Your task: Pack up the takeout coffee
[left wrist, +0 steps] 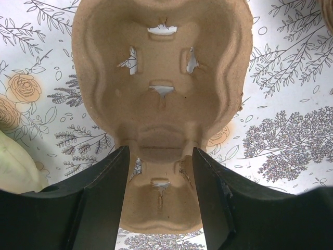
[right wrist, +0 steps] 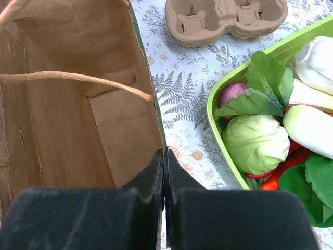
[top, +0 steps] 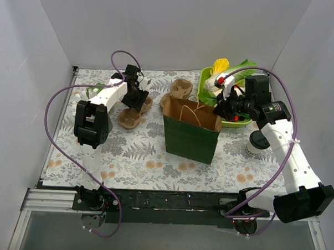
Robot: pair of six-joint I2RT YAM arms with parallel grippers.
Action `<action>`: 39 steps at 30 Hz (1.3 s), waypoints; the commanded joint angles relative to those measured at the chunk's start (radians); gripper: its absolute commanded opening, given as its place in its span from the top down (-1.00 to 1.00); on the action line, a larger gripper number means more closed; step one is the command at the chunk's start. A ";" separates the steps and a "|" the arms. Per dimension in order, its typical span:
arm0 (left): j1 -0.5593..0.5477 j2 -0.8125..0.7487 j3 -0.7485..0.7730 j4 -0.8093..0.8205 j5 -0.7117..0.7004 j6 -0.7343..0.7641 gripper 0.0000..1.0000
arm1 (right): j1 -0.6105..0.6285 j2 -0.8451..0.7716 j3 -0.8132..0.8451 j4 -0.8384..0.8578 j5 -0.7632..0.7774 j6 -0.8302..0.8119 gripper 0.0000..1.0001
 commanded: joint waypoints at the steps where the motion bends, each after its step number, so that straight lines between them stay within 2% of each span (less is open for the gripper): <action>1: -0.002 -0.003 -0.011 -0.014 0.011 -0.005 -0.02 | -0.005 -0.016 -0.001 0.021 -0.002 0.009 0.97; 28: -0.003 0.040 0.006 -0.029 0.027 -0.002 0.13 | -0.005 -0.011 -0.005 0.028 -0.004 0.009 0.97; 30: -0.003 0.040 0.008 -0.029 0.028 -0.002 0.18 | -0.005 -0.012 -0.008 0.028 -0.004 0.009 0.97; 36: -0.003 0.011 0.025 -0.045 0.043 -0.001 0.57 | -0.005 -0.016 0.004 0.019 0.004 0.001 0.96; 37: -0.002 0.003 0.025 -0.048 0.045 0.002 0.63 | -0.005 -0.014 0.013 0.013 0.001 0.000 0.66; 39: -0.002 -0.021 0.029 -0.066 0.051 0.002 0.66 | -0.005 -0.008 0.051 -0.013 -0.004 -0.009 0.29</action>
